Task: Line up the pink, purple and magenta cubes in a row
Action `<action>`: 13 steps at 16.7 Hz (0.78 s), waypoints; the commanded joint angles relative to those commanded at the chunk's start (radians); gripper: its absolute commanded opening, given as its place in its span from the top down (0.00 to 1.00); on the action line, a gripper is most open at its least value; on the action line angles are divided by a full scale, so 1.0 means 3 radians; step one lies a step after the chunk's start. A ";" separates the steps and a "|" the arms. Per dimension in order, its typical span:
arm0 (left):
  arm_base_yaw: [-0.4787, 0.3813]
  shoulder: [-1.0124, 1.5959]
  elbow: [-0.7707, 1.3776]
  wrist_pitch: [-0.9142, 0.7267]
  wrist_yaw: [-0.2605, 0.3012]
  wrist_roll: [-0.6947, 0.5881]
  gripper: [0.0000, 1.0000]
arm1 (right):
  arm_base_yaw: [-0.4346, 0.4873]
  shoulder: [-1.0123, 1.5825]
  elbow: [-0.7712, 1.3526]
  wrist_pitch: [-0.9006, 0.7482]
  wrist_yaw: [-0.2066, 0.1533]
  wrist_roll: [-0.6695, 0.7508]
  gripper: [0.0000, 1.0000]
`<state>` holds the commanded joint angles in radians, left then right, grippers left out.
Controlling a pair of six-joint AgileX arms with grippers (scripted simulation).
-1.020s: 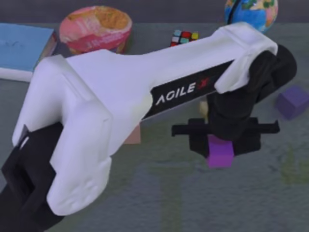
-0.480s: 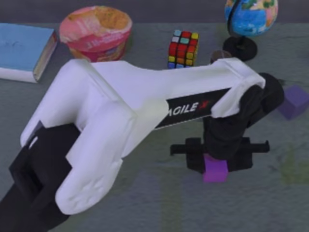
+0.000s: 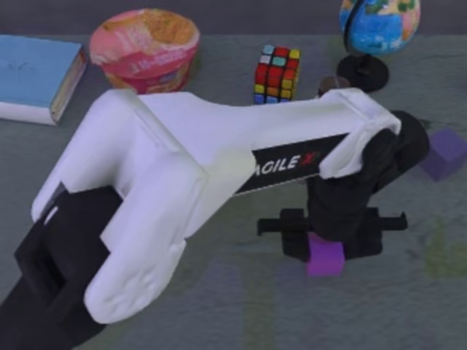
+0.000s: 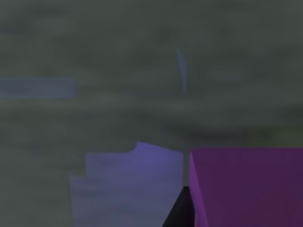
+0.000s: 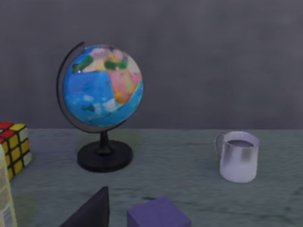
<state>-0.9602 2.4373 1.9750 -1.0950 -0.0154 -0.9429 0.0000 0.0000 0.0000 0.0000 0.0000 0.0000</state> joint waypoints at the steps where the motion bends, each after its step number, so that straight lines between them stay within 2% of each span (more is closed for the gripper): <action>1: 0.0000 0.0000 0.0000 0.0000 0.0000 0.0000 0.40 | 0.0000 0.0000 0.0000 0.0000 0.0000 0.0000 0.00; 6: 0.0000 0.0000 0.0000 0.0000 0.0000 0.0000 0.02 | 0.0000 0.0000 0.0000 0.0000 0.0000 0.0000 0.00; 13: 0.0000 0.0000 0.0000 0.0000 0.0000 0.0000 0.00 | 0.0000 0.0000 0.0000 0.0000 0.0000 0.0000 0.00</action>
<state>-0.9602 2.4373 1.9750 -1.0950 -0.0154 -0.9429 0.0000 0.0000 0.0000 0.0000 0.0000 0.0000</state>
